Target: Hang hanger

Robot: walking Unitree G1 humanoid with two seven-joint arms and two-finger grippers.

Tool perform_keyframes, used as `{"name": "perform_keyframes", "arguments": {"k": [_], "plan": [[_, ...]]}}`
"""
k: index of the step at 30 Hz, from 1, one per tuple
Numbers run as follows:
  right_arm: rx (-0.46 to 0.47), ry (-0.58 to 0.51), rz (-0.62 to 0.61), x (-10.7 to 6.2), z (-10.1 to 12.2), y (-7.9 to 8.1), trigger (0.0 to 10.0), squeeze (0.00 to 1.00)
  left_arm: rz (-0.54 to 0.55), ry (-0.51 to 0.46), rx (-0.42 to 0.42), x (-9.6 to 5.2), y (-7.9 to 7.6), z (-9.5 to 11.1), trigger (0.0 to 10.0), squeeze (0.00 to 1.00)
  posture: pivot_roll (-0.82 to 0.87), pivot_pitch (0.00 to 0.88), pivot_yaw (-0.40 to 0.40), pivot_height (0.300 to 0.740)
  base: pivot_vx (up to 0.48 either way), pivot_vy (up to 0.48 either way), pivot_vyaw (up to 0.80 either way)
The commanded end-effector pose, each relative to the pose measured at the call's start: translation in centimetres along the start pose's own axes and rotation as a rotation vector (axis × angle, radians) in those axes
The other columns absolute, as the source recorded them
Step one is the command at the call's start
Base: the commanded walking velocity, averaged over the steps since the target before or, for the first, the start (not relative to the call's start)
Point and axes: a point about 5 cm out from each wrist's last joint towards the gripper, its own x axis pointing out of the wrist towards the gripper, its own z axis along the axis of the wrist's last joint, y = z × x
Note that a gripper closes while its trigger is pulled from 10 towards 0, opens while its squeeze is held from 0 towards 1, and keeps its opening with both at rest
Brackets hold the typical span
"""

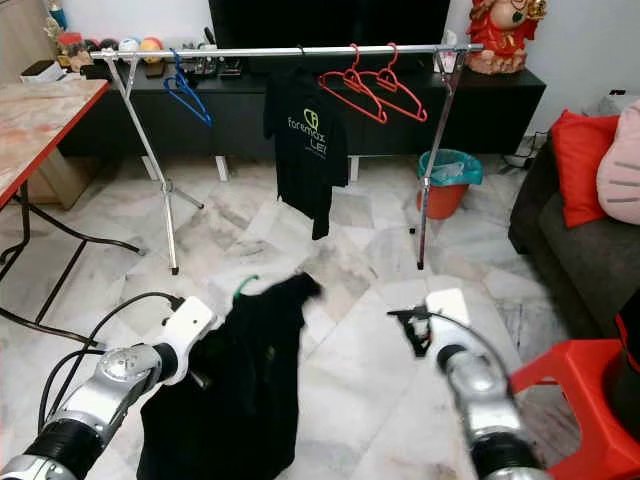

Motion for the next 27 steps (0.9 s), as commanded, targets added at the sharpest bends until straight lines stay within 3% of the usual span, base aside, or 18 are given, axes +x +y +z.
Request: {"name": "perform_keyframes", "arguments": {"k": [1, 2, 3, 4, 5, 9, 11, 15, 20, 24, 27], "plan": [[0.057, -0.006, -0.053, 0.1, -0.3, -0.2, 10.0, 0.00, 0.077, -0.047, -0.004, 0.0, 0.8, 0.5, 10.0, 0.00, 0.00, 0.000, 0.005, 0.740, 0.000, 0.000, 0.00], [0.089, 0.005, -0.083, 0.1, -0.7, -0.1, 10.0, 0.00, 0.109, -0.054, -0.012, 0.0, 0.8, 0.3, 10.0, 0.00, 0.00, 0.000, 0.005, 0.740, 0.000, 0.000, 0.00], [0.153, 0.062, -0.165, -0.3, -2.7, 0.0, 10.0, 0.00, 0.213, -0.099, -0.134, -0.3, 1.0, -0.3, 10.0, 0.00, -0.01, 0.000, -0.001, 0.740, 0.000, 0.000, 0.00], [0.153, 0.062, -0.165, -0.3, -2.7, 0.0, 10.0, 0.00, 0.213, -0.099, -0.134, -0.3, 1.0, -0.3, 10.0, 0.00, -0.01, 0.000, -0.001, 0.740, 0.000, 0.000, 0.00], [0.186, 0.099, -0.208, -0.6, -3.9, 0.1, 10.0, 0.00, 0.261, -0.125, -0.221, -0.5, 1.2, -0.7, 10.0, 0.00, -0.01, 0.000, -0.001, 0.740, 0.000, 0.000, 0.00], [0.327, 0.192, -0.232, -1.8, -7.1, 0.5, 10.0, 0.00, 0.320, -0.129, -0.310, -0.8, 0.9, -1.7, 10.0, 0.00, 0.00, 0.000, -0.021, 0.740, 0.000, 0.000, 0.00], [0.286, 0.244, -0.266, -2.4, -8.4, 0.5, 10.0, 0.00, 0.335, -0.140, -0.321, -0.8, 0.6, -2.0, 10.0, 0.00, -0.01, 0.000, -0.014, 0.740, 0.000, 0.000, 0.00], [0.340, 0.328, -0.316, -3.9, -11.1, 0.9, 10.0, 0.00, 0.335, -0.168, -0.358, -0.5, 0.3, -1.7, 10.0, 0.00, -0.01, 0.000, -0.002, 0.740, 0.000, 0.000, 0.00], [0.325, 0.346, -0.284, -4.3, -11.9, 1.8, 10.0, 0.00, 0.379, -0.217, -0.395, 0.2, 1.6, 0.1, 10.0, 0.00, -0.04, 0.000, 0.006, 0.740, 0.192, 0.000, 0.00], [0.313, 0.376, -0.276, -4.7, -12.6, 2.0, 10.0, 0.00, 0.312, -0.236, -0.345, 0.9, 0.4, 0.9, 10.0, 0.00, -0.03, 0.000, 0.001, 0.740, 0.387, 0.000, 0.00], [0.285, 0.400, -0.267, -5.0, -13.1, 2.0, 10.0, 0.00, 0.319, -0.249, -0.358, 1.0, 0.1, 1.0, 10.0, 0.00, -0.01, 0.000, -0.014, 0.740, 0.393, 0.000, 0.00]]}}
